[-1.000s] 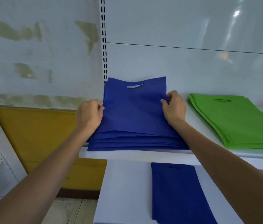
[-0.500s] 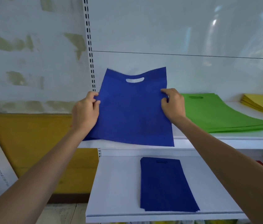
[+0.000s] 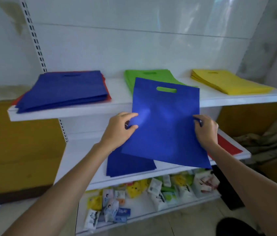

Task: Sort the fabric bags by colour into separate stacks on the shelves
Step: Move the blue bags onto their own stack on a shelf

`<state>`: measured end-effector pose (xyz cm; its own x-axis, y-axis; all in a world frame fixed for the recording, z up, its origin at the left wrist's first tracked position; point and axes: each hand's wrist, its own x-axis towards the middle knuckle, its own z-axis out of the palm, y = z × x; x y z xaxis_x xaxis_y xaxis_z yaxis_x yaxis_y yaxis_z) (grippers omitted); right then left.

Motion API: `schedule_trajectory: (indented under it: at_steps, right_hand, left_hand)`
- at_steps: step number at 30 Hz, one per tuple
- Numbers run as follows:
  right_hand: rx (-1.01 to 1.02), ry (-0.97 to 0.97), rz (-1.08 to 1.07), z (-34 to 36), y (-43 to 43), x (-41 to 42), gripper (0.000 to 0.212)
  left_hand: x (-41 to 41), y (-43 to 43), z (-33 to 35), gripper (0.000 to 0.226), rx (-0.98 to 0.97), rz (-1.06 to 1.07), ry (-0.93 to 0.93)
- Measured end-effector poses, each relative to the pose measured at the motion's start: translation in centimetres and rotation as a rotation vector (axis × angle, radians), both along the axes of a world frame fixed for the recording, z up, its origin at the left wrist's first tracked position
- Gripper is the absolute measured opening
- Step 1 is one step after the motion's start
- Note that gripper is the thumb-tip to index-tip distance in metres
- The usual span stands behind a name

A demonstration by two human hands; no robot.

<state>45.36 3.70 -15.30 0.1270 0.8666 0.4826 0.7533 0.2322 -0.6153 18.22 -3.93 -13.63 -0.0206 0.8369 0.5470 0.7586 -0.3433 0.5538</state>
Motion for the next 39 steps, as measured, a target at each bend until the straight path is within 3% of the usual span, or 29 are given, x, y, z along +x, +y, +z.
schedule_trajectory:
  at_steps: [5, 11, 18, 28, 34, 39]
  right_hand:
    - [-0.208, -0.038, -0.076, -5.7, -3.5, 6.4, 0.030]
    - [-0.369, -0.071, -0.068, -9.9, -3.5, 8.3, 0.030]
    - [-0.437, -0.153, 0.027, -16.1, 1.7, 2.4, 0.032]
    - [-0.497, -0.258, 0.304, -25.1, 14.6, -10.7, 0.045]
    - [-0.584, -0.285, 0.264, -29.6, 18.3, -14.7, 0.046]
    - [-0.651, -0.458, 0.185, -30.1, 19.2, -14.9, 0.044]
  left_hand:
    - [5.8, -1.7, -7.2, 0.029, -0.174, -0.082, -0.081]
    - [6.8, -2.0, -15.4, 0.032, -0.461, -0.129, -0.095]
    - [2.2, 1.5, -22.3, 0.037, -0.639, 0.003, -0.130]
    - [-8.7, 11.2, -29.8, 0.047, -0.673, 0.156, 0.053]
    - [-11.7, 14.0, -32.7, 0.068, -0.828, 0.341, 0.112]
    - [-10.6, 13.8, -33.1, 0.060, -0.863, 0.408, -0.013]
